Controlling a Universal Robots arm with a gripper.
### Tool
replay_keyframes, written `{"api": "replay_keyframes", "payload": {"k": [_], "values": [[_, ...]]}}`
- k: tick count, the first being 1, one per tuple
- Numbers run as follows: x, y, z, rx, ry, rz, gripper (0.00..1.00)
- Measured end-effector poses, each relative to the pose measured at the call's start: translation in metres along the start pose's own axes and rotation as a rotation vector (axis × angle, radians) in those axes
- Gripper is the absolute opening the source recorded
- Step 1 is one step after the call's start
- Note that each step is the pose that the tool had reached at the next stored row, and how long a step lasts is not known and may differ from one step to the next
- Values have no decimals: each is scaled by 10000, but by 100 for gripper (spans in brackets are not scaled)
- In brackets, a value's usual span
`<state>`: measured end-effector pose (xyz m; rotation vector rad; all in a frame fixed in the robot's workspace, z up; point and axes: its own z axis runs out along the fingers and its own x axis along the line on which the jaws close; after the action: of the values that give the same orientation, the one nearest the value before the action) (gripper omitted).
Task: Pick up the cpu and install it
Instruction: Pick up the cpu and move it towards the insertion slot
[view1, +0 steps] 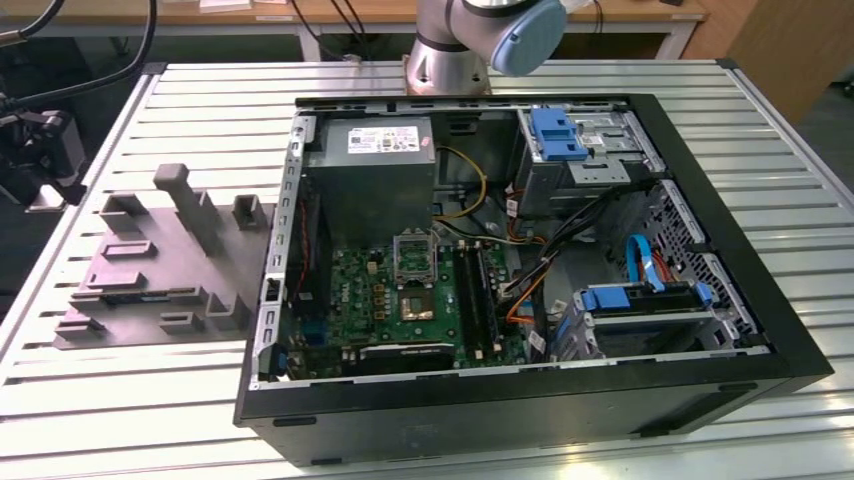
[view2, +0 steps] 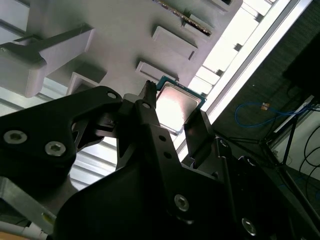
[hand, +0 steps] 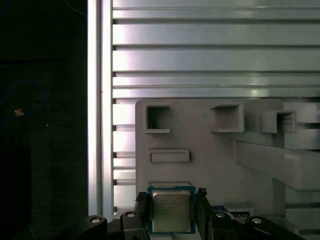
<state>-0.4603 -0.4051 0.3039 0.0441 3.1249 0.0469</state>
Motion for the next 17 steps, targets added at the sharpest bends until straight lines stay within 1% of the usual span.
{"api": "replay_keyframes", "payload": {"k": [17], "values": [[-1,2,-57,1,1,0,47]]}}
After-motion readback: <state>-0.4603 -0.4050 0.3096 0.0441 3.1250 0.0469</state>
